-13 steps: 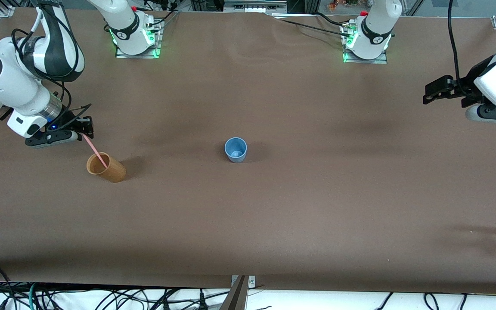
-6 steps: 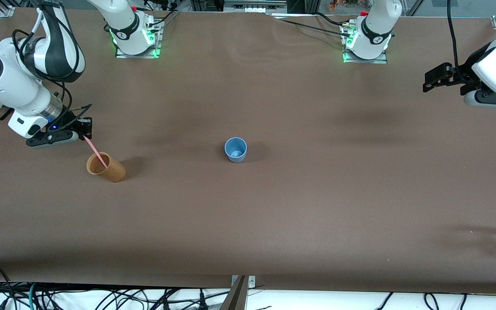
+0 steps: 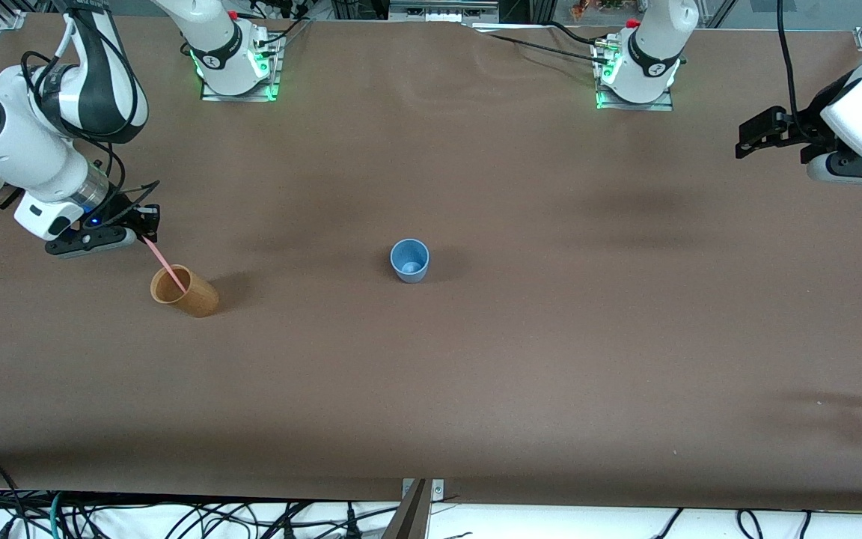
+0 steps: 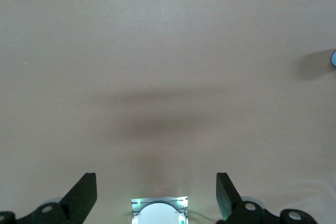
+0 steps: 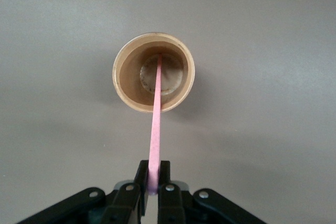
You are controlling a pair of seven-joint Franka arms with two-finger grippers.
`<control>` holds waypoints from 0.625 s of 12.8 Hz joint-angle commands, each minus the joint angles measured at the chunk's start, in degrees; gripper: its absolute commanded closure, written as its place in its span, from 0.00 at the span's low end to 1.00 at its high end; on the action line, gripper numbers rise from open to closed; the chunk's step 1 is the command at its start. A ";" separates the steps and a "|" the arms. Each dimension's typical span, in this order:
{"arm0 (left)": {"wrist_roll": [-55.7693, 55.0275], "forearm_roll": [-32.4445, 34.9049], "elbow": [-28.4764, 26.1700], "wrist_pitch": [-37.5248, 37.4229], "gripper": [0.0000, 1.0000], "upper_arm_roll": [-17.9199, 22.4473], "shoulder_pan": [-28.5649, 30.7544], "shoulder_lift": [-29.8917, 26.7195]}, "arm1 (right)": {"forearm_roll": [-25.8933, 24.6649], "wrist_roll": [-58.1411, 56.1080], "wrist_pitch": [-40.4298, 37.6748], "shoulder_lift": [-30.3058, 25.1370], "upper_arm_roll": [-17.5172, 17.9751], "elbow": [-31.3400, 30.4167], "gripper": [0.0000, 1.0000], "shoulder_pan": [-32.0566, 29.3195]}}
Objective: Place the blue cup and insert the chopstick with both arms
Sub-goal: 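Release the blue cup and return the left gripper while the right gripper grasps the chopstick, then pull the pink chopstick up out of the wooden cup with the right gripper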
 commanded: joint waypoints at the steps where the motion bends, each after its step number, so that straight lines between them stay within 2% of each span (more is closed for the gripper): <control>1: 1.15 0.32 -0.03 0.90 0.00 0.78 -0.83 0.57 | 1.05 -0.84 0.38 -0.70 0.13 -0.35 0.92 -0.17; 5: 1.15 0.23 0.33 0.99 0.00 0.78 -0.83 0.75 | 1.05 -0.93 -0.06 -0.79 0.30 0.62 0.98 -0.08; 8: 1.15 0.50 1.11 0.99 0.00 0.69 -1.27 1.36 | 1.05 -0.75 -5.75 -0.61 0.48 5.09 0.99 0.09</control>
